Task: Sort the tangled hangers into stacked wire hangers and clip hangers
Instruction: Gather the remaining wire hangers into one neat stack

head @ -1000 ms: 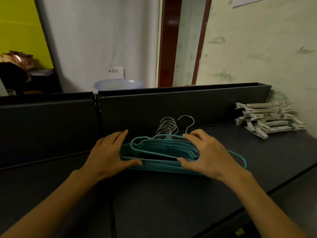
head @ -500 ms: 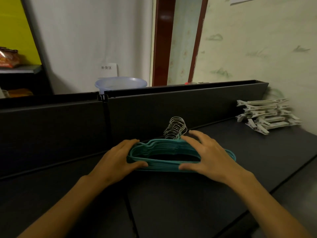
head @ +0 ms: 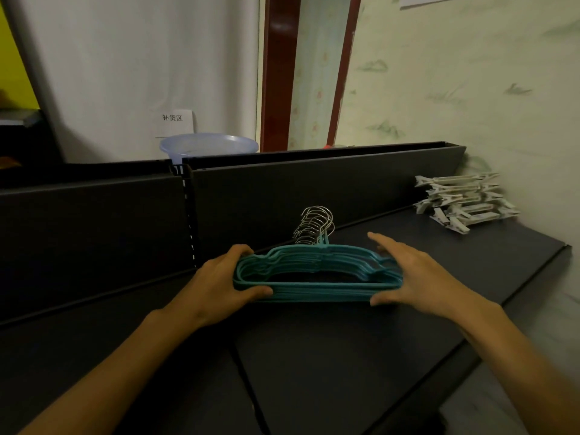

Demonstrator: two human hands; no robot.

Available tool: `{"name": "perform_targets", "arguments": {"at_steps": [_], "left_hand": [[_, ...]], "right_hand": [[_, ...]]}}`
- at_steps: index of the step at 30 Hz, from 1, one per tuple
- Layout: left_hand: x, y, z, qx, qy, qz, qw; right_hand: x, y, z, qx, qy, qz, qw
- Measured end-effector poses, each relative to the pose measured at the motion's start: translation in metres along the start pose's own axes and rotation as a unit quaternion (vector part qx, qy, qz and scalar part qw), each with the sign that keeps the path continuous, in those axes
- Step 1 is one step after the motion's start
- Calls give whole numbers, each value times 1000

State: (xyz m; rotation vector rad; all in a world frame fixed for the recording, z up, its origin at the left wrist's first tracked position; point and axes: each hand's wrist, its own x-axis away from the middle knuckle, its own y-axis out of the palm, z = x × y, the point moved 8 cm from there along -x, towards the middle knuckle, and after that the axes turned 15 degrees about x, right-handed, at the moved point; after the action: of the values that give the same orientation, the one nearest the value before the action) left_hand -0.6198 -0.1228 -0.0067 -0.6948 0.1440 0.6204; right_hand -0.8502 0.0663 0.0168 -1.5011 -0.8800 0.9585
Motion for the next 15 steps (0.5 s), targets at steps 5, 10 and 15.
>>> {"name": "perform_targets", "arguments": {"at_steps": [5, 10, 15], "left_hand": [[-7, 9, -7, 1, -5, -37, 999], [-12, 2, -6, 15, 2, -33, 999], [-9, -1, -6, 42, -47, -5, 998]], "right_hand": [[-3, 12, 6, 0, 0, -41, 999], [-2, 6, 4, 49, -51, 2, 998], [-5, 4, 5, 0, -72, 2, 997]]}}
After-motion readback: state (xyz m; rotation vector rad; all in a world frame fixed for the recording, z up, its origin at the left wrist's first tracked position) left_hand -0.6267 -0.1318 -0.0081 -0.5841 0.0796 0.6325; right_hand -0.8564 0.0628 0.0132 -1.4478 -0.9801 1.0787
